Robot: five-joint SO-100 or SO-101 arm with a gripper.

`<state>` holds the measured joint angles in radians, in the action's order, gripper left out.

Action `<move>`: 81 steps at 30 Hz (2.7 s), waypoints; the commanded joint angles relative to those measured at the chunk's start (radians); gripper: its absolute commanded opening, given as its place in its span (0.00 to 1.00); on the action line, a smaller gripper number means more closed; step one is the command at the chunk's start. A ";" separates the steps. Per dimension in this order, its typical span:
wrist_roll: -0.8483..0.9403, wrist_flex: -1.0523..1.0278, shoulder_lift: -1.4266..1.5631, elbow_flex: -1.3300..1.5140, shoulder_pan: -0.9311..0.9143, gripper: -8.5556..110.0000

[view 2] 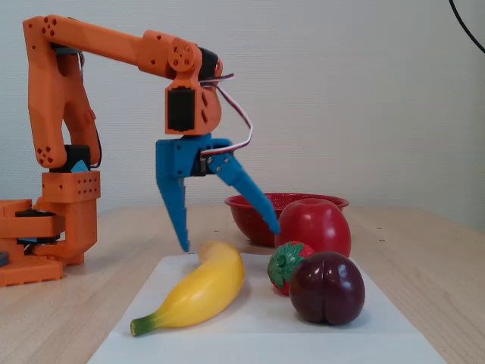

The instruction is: Grasp the banana and put it in the red bowl

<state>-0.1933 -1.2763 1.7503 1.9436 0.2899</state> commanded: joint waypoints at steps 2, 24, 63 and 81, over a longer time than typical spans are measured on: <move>-0.031 0.049 0.066 -0.023 0.026 0.52; -0.075 0.215 -0.012 0.080 0.049 0.51; -0.077 0.241 -0.043 0.052 0.038 0.08; 0.061 -0.295 0.057 -0.479 -0.031 0.08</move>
<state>-0.1641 -1.5202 1.6444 1.6030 0.2884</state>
